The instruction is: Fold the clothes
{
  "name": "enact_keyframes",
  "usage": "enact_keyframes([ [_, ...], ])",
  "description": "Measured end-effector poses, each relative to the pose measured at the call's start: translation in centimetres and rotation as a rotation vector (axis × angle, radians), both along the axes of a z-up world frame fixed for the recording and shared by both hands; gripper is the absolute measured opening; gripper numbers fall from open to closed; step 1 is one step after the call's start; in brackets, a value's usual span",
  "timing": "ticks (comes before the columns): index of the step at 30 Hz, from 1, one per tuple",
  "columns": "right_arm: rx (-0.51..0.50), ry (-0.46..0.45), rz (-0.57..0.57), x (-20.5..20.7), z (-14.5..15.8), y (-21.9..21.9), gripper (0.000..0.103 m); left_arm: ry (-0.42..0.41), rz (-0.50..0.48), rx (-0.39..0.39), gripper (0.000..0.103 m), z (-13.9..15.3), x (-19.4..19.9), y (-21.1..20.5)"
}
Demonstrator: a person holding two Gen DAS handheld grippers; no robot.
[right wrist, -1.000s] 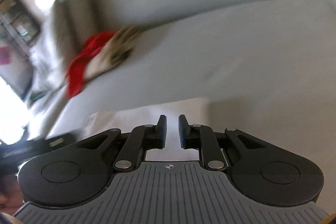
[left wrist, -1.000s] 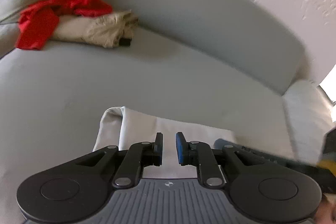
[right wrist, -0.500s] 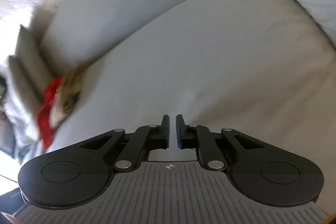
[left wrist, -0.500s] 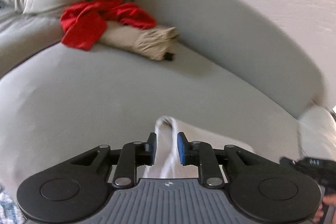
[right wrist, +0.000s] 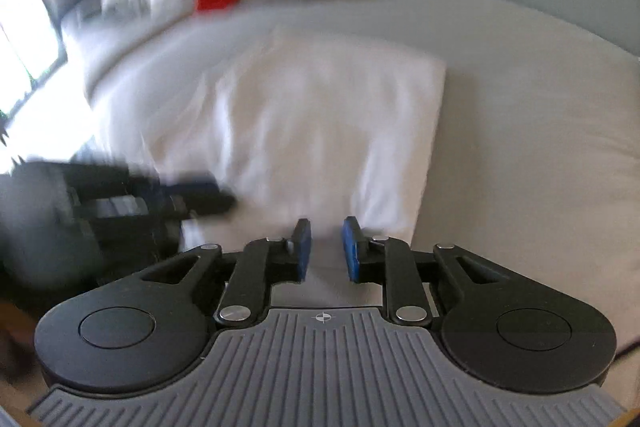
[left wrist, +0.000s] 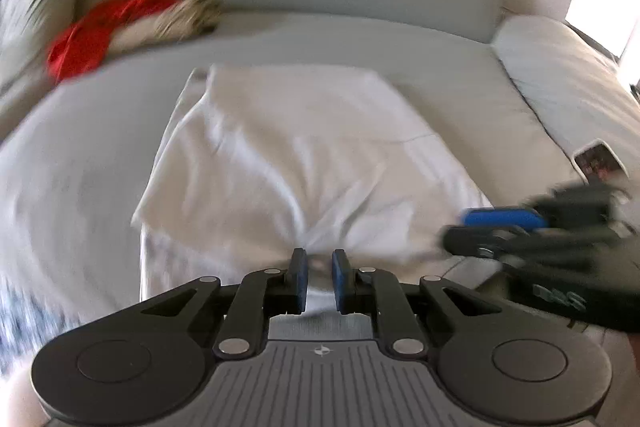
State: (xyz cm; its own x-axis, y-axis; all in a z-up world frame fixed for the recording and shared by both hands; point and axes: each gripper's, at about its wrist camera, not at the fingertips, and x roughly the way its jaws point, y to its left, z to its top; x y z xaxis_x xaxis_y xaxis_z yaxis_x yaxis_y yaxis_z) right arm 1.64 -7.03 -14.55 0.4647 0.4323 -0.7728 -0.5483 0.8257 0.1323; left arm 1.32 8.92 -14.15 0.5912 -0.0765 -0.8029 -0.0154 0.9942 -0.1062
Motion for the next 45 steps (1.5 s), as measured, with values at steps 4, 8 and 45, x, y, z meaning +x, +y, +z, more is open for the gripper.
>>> enact_keyframes([
  [4,-0.045,0.117,-0.061,-1.6,0.9,-1.5,0.025,0.199,0.058,0.012,0.010,0.6,-0.6,1.5],
  [8,0.004,0.199,-0.122,-1.4,2.7,-3.3,0.047,0.067,0.092,0.044,0.053,4.0,-2.1,3.2],
  [45,0.524,0.477,-0.402,10.0,-3.1,-7.0,0.073,0.108,0.176,-0.372,0.069,1.1,7.8,15.6],
])
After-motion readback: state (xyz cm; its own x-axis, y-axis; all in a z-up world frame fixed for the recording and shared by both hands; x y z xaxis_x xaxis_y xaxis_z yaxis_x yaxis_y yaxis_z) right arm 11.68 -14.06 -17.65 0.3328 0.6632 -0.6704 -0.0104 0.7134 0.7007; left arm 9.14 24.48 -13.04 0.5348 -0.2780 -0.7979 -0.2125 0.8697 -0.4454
